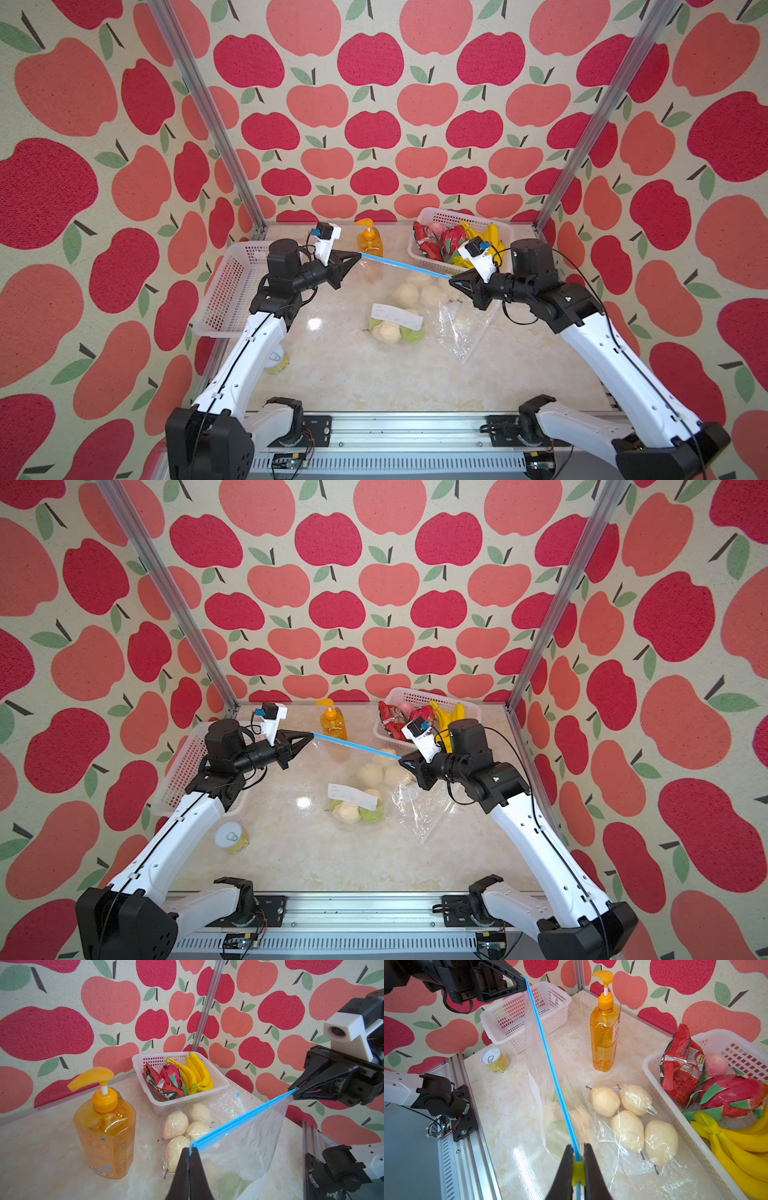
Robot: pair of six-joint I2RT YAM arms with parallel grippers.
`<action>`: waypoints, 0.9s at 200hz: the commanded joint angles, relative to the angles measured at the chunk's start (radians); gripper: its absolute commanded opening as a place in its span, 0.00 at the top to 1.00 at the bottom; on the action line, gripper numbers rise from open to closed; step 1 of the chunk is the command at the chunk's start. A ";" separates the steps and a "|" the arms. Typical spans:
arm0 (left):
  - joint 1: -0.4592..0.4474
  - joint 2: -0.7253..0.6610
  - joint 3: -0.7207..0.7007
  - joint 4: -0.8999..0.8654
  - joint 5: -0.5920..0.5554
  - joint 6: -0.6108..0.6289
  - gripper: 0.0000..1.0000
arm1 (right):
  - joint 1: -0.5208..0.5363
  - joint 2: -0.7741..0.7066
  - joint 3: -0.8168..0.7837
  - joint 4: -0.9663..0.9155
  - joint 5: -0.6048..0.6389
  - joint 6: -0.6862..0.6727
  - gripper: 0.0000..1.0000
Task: Open the zip-top bag and take out the pear
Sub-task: Unzip the zipper on the zipper food storage bag.
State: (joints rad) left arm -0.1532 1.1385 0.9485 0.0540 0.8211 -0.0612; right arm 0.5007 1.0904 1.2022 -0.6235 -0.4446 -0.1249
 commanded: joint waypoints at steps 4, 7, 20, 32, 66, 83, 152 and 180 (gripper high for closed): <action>0.046 -0.005 -0.007 0.035 -0.030 0.035 1.00 | -0.027 -0.033 -0.007 -0.080 -0.028 -0.033 0.59; 0.042 -0.004 -0.007 0.037 -0.017 0.040 1.00 | -0.027 -0.034 -0.007 -0.078 -0.042 -0.034 0.51; 0.011 0.005 -0.014 0.047 0.037 0.086 1.00 | -0.016 -0.036 -0.001 -0.071 -0.082 -0.053 0.39; -0.023 0.017 -0.017 0.041 0.073 0.148 1.00 | 0.002 -0.034 0.017 -0.075 -0.086 -0.071 0.37; -0.085 0.043 -0.005 -0.005 0.144 0.260 1.00 | 0.050 -0.008 0.102 -0.116 -0.072 -0.126 0.39; -0.103 0.042 -0.004 -0.022 0.162 0.297 1.00 | 0.087 0.019 0.140 -0.135 -0.059 -0.145 0.42; -0.166 0.041 -0.010 -0.063 0.188 0.393 1.00 | 0.267 0.101 0.174 -0.143 0.126 0.133 0.50; -0.169 0.044 0.000 -0.078 0.181 0.397 1.00 | 0.283 0.124 0.175 -0.166 0.095 0.220 0.63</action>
State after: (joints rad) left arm -0.3187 1.1786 0.9409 0.0074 0.9813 0.3058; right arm 0.7727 1.2018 1.3705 -0.7486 -0.3756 -0.0269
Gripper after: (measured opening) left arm 0.053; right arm 0.412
